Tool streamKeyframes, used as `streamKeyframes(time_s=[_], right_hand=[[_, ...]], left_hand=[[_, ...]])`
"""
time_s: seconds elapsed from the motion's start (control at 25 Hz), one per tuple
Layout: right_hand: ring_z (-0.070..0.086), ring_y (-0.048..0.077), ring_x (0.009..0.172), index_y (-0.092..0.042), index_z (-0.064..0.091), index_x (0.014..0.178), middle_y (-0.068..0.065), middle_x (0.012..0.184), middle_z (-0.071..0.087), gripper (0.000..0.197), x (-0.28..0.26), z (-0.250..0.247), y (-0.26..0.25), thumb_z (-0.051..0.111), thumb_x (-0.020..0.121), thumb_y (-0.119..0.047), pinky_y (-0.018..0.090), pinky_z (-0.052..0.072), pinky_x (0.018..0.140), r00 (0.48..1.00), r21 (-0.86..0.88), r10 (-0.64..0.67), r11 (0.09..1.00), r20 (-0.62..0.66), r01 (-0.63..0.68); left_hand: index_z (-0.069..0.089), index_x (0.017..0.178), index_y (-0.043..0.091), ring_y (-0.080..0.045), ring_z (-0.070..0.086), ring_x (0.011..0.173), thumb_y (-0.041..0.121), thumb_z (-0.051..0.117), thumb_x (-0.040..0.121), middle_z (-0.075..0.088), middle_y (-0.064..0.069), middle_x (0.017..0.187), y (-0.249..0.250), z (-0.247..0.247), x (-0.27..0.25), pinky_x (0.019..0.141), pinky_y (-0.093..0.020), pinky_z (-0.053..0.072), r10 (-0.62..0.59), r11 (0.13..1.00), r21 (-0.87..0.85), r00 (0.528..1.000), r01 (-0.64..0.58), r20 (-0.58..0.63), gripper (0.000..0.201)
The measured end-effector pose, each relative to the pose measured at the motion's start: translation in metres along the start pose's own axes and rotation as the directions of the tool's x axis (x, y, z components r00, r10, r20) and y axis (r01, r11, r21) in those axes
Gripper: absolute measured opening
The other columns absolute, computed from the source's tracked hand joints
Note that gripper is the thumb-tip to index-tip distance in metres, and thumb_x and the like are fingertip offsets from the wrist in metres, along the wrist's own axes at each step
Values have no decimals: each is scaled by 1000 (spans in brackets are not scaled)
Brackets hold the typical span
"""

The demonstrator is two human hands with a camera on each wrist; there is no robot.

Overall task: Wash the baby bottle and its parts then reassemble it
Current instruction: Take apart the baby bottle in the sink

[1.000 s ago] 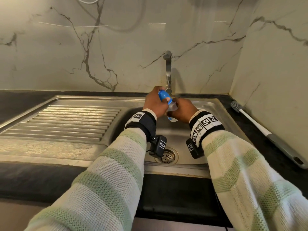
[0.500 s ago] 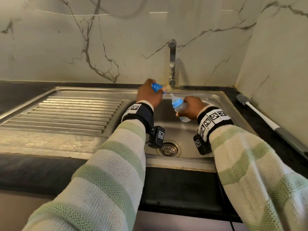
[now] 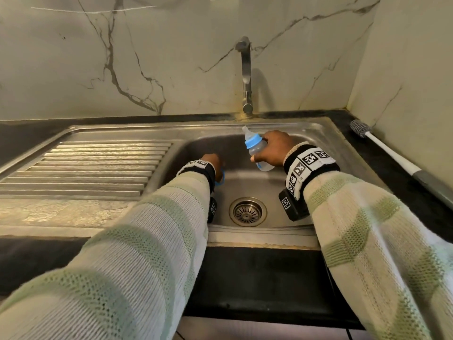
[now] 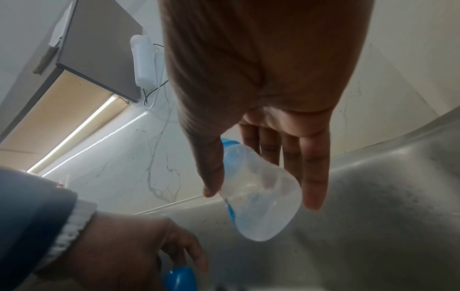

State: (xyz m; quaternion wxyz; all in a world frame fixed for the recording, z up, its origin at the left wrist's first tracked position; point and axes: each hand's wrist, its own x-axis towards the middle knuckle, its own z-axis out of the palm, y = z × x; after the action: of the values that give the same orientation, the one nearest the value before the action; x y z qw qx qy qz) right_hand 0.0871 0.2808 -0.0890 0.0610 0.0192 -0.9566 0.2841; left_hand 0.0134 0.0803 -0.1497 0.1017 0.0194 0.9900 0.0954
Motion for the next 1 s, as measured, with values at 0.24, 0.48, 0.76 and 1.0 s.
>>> streamKeyframes(time_s=[0.24, 0.48, 0.76, 1.0], right_hand=[[59, 18, 90, -15, 60, 122, 3, 110, 66, 60, 10, 10, 2, 83, 72, -37, 33, 48, 80, 1000, -9, -14, 1000, 21, 14], [62, 21, 92, -15, 61, 117, 4, 106, 65, 58, 10, 11, 1, 83, 70, -40, 39, 53, 85, 999, -46, -17, 999, 38, 19], [63, 21, 88, -15, 62, 112, 3, 102, 66, 53, 3, 7, -4, 83, 70, -39, 37, 54, 82, 999, -13, -21, 1000, 44, 22], [60, 18, 85, -15, 66, 111, 1, 99, 66, 42, -12, -9, -21, 80, 75, -31, 27, 45, 72, 996, 101, -93, 991, 5, 92]], left_hand=[[69, 115, 21, -29, 69, 98, 24, 74, 70, 70, -6, 111, -7, 24, 25, 89, -42, 57, -11, 996, 94, 1000, 10, 8, 45], [69, 112, 26, -28, 70, 91, 32, 85, 55, 69, -1, 97, -16, 32, 49, 86, -43, 57, -36, 988, 155, 995, 21, 90, 60], [68, 114, 16, -31, 64, 104, 29, 66, 88, 68, -8, 115, 23, -43, -25, 89, -35, 50, 81, 990, -99, 971, -105, -223, 29], [51, 132, 10, -30, 55, 119, 27, 44, 103, 60, -13, 129, 59, -57, -79, 90, -28, 37, 143, 735, -572, 908, -365, -395, 34]])
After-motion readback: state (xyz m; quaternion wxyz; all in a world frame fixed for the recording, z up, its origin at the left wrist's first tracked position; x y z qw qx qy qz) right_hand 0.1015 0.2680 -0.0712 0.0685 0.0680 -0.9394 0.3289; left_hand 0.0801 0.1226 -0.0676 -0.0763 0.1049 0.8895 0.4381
